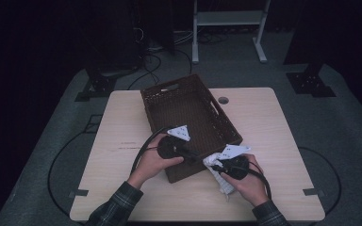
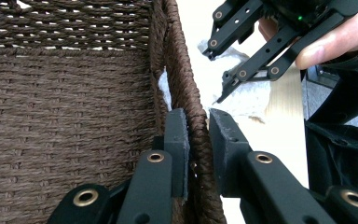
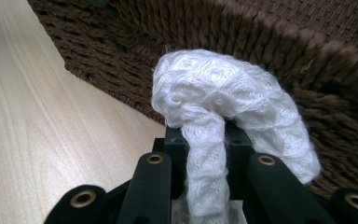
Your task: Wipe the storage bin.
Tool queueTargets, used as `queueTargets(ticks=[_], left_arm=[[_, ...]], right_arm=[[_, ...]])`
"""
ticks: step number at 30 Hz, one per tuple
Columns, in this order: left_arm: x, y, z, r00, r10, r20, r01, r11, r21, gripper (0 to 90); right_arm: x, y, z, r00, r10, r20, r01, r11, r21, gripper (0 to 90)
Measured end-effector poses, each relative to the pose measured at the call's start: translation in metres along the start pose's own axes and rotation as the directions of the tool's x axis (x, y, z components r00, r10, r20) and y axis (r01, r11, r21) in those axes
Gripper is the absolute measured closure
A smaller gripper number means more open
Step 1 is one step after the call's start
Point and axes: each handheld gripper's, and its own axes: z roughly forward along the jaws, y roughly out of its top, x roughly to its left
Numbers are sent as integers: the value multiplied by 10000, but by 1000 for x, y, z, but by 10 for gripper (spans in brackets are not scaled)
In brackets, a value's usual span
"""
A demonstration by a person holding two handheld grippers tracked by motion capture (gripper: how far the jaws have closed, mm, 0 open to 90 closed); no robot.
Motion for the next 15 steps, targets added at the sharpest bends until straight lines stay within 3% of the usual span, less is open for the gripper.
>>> queueTargets(ticks=[15], left_arm=[[-1, 0, 0, 10000, 5, -26, -5, 10000, 6, 772]], right_arm=[[2, -11, 24, 9994, 227, -248, -196, 9928, 1185, 763]])
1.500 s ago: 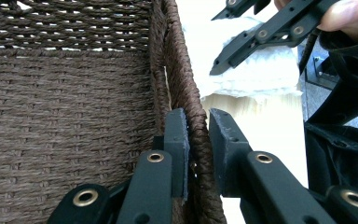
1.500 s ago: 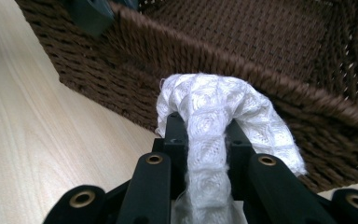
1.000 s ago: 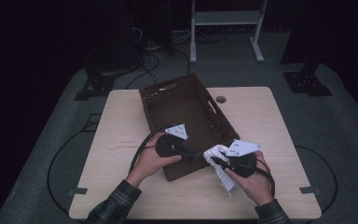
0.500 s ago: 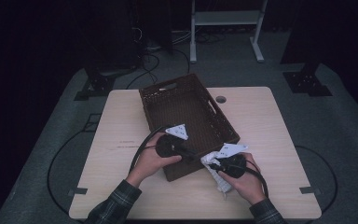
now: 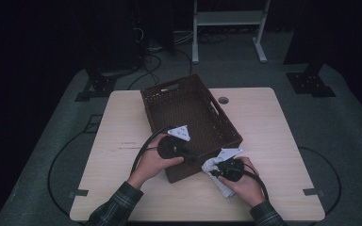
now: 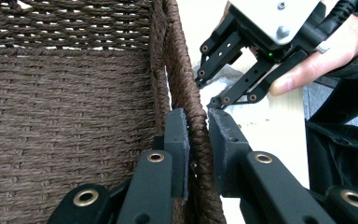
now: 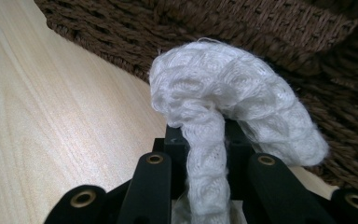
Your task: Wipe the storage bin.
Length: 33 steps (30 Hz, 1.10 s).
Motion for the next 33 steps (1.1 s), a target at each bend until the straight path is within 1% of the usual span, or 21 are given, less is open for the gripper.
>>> queueTargets(ticks=[3, 4, 6, 9, 11, 13, 16, 18, 19, 20, 21, 22, 28, 30, 33], left_arm=[[0, 0, 0, 10000, 5, -5, -5, 10000, 2, 772], [0, 0, 0, 10000, 20, -14, -20, 10000, 12, 773], [0, 0, 0, 10000, 19, -11, -19, 10000, 11, 773], [0, 0, 0, 10000, 5, -2, -5, 10000, -5, 773], [0, 0, 0, 10000, -9, 14, 9, 10000, -3, 772], [0, 0, 0, 10000, 15, 3, -15, 10000, -8, 772], [0, 0, 0, 10000, 61, -20, -61, 10000, 9, 773], [0, 0, 0, 10000, 38, -24, -38, 10000, 2, 773], [0, 0, 0, 10000, -12, -6, 12, 10000, -4, 773], [0, 0, 0, 10000, -5, -4, 5, 10000, -3, 773], [0, 0, 0, 10000, -31, 3, 31, 10000, -6, 772], [0, 0, 0, 10000, -17, -4, 17, 10000, -7, 773], [0, 0, -1, 10000, 47, -39, -47, 10000, 11, 773], [0, 0, -1, 10000, 31, -33, -31, 10000, 11, 773], [0, 0, -1, 10000, 16, -32, -16, 10000, 32, 773]], right_arm=[[0, -1, 4, 9998, 116, -131, -113, 9997, 219, 763], [2, -1, 7, 9998, 85, -164, -81, 9996, 285, 763], [4, 0, 7, 10000, -53, -76, 56, 9993, 372, 762], [5, 1, 5, 9999, -112, -60, 114, 9995, 288, 763], [7, 3, 2, 9999, -130, -110, 131, 9999, 68, 763], [9, 6, -4, 9995, -314, -36, 313, 9992, -246, 764], [13, 10, -11, 9988, -491, 20, 492, 9972, -563, 764], [14, 13, -16, 9983, -575, -20, 572, 9947, -851, 764], [15, 14, -18, 9984, -567, -4, 564, 9943, -905, 764], [16, 16, -21, 9981, -619, 8, 616, 9922, -1087, 764], [17, 17, -24, 9984, -563, -4, 558, 9902, -1278, 764], [17, 19, -27, 9976, -683, 75, 687, 9878, -1399, 764], [18, 22, -33, 9965, -803, 245, 831, 9850, -1510, 764], [19, 23, -35, 9967, -764, 263, 796, 9839, -1598, 765], [20, 24, -40, 9950, -922, 370, 973, 9799, -1740, 765]])
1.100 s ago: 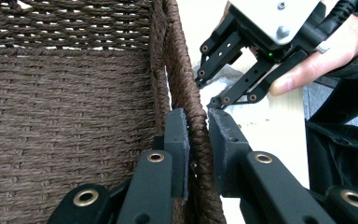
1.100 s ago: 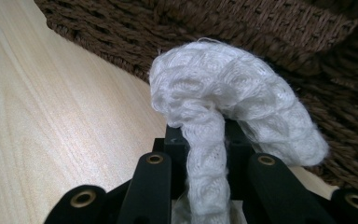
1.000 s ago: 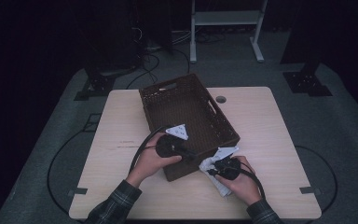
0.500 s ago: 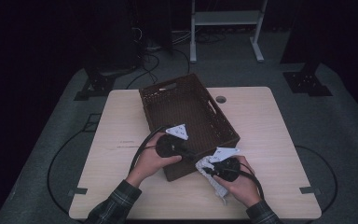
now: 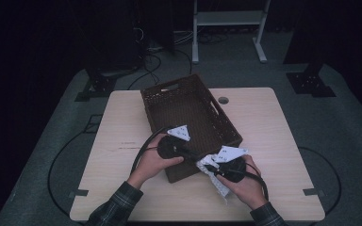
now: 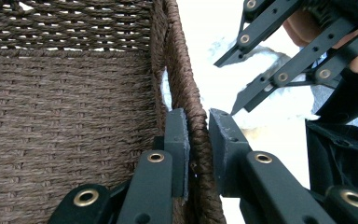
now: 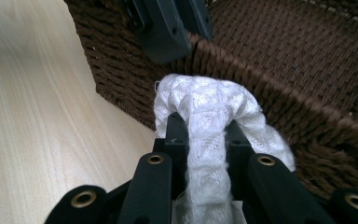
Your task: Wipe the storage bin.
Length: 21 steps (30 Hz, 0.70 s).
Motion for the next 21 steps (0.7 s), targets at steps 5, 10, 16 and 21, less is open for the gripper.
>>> queueTargets(ticks=[5, 10, 16, 21], left_arm=[[0, 0, -1, 10000, -19, -1, 19, 10000, 2, 774], [1, 0, -1, 10000, 15, -1, -15, 10000, 20, 774], [0, 0, 0, 10000, -46, 0, 46, 10000, 42, 775], [0, 0, 0, 10000, -9, -23, 9, 10000, 58, 775]], right_arm=[[3, 4, -5, 10000, -57, 43, 58, 9996, -269, 766], [7, 8, -14, 9999, -74, 113, 81, 9978, -651, 768], [8, 17, -30, 9995, -164, 272, 199, 9907, -1349, 771], [9, 12, -15, 9998, -151, 104, 158, 9975, -689, 773]])
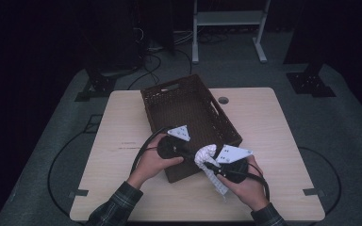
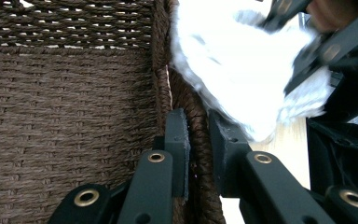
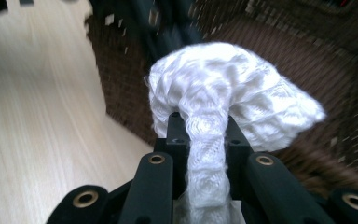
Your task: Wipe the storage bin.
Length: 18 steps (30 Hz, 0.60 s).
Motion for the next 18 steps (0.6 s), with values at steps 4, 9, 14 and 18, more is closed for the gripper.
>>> queueTargets(ticks=[4, 9, 14, 18], left_arm=[[0, 0, 0, 10000, 5, -6, -5, 10000, 7, 775], [0, 0, 1, 10000, -15, -36, 15, 10000, -56, 776], [-2, 1, 2, 9999, -32, -134, 31, 10000, -50, 778], [-3, 3, 3, 9997, -29, -244, 28, 10000, -57, 779]], right_arm=[[2, -9, 15, 9999, 72, -137, -63, 9978, 655, 774], [3, -20, 35, 9990, 126, -419, -66, 9899, 1417, 773], [4, -28, 49, 9981, 263, -550, -147, 9796, 2005, 773], [5, -34, 55, 9973, 393, -627, -225, 9681, 2496, 773]])
